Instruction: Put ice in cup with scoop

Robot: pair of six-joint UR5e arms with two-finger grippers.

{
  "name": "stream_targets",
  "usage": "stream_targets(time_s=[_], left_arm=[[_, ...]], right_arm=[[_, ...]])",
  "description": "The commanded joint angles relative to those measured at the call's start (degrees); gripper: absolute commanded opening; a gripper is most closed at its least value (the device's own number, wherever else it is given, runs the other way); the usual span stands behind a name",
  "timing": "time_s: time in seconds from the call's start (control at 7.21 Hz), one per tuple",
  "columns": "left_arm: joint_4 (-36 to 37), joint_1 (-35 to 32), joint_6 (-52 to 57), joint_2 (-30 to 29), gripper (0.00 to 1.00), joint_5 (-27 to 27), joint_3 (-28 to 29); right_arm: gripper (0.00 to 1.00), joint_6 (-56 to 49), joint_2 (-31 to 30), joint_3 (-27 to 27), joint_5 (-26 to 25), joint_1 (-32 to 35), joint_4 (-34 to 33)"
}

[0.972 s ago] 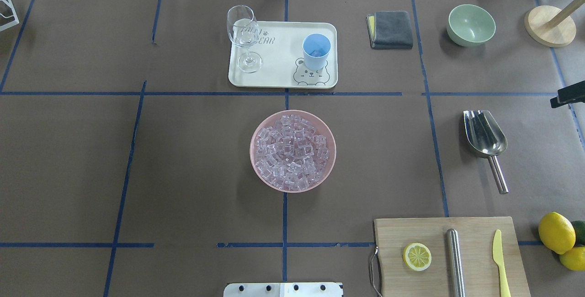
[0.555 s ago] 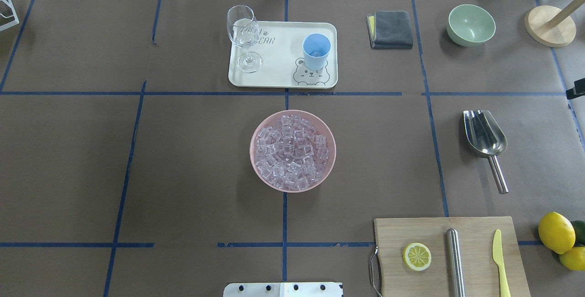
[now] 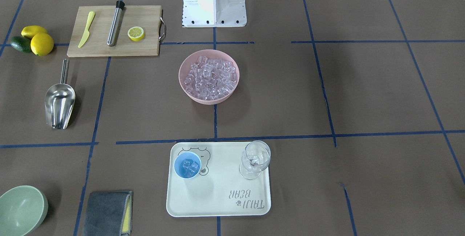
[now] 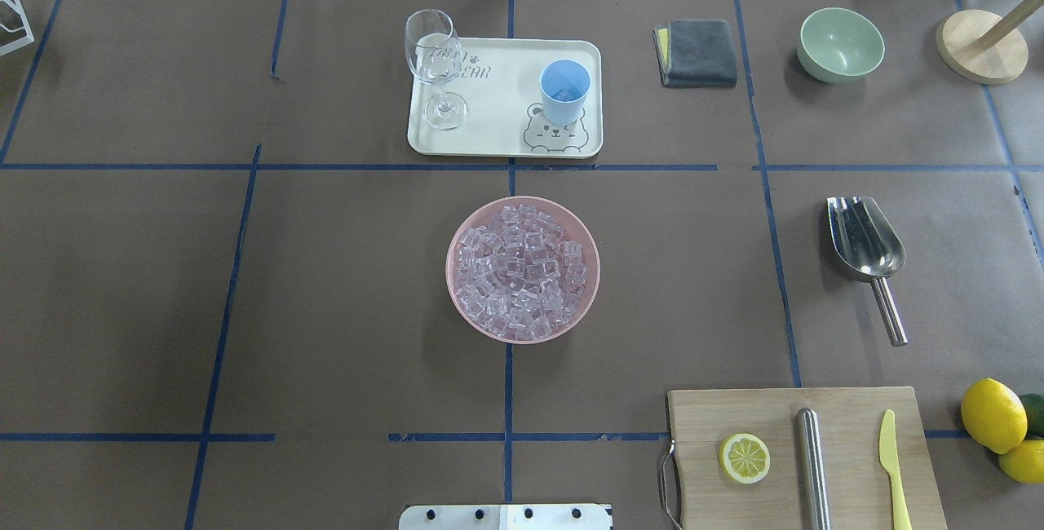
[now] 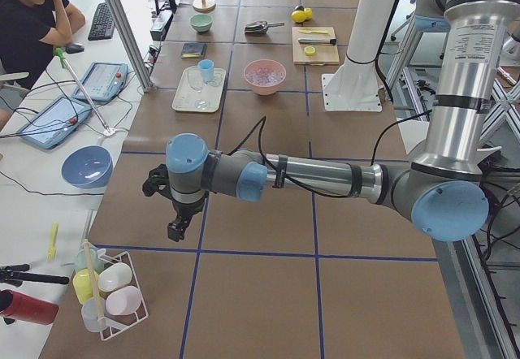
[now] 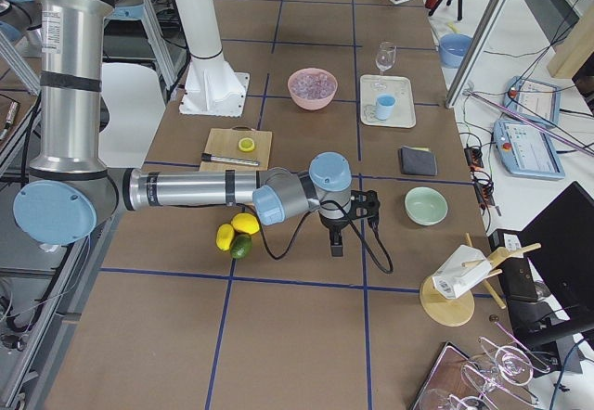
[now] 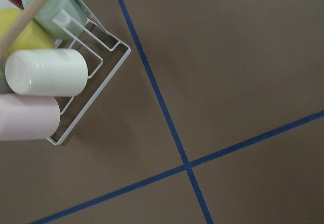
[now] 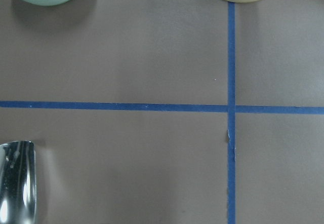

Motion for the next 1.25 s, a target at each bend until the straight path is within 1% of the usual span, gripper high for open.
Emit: stream_targets(time_s=[0.0,0.14,0.28,0.42,0.69,0.83,0.97,1.11], left_arm=[[1.01,-0.02,-0.22,4.42,1.00,0.45,-1.43],[3.81,0.07,-0.14,4.43,1.00,0.45,-2.05],[5.14,-0.02,0.12,4.52,1.00,0.45,-3.19],[5.33,0.07,0.13,4.35,1.00,0.37,-3.20],[5.33,0.16,0.04,4.08,1.00,0.28,-2.85],[5.33,0.16,0.04,4.08,1.00,0.28,-2.93],[5.33,0.16,0.04,4.08,1.00,0.28,-2.85],[5.33,0.16,0.04,4.43,1.00,0.28,-3.19]], right_arm=[[1.00,-4.68,-0.17,-2.61,1.06,2.50,-0.15],[1.00,-5.12,0.09,-4.10,1.15,2.60,-0.06],[1.00,-6.95,0.44,-4.98,1.94,3.21,-0.15],[1.00,-7.32,0.53,-5.95,3.42,4.08,-0.15],[1.00,-10.38,0.53,-7.27,3.70,5.31,-1.02],[1.00,-10.66,1.31,-7.19,3.79,5.84,-2.77],[1.00,-10.58,2.71,-5.19,5.96,6.89,-7.48],[1.00,-10.66,3.33,1.01,7.03,8.21,-18.14]])
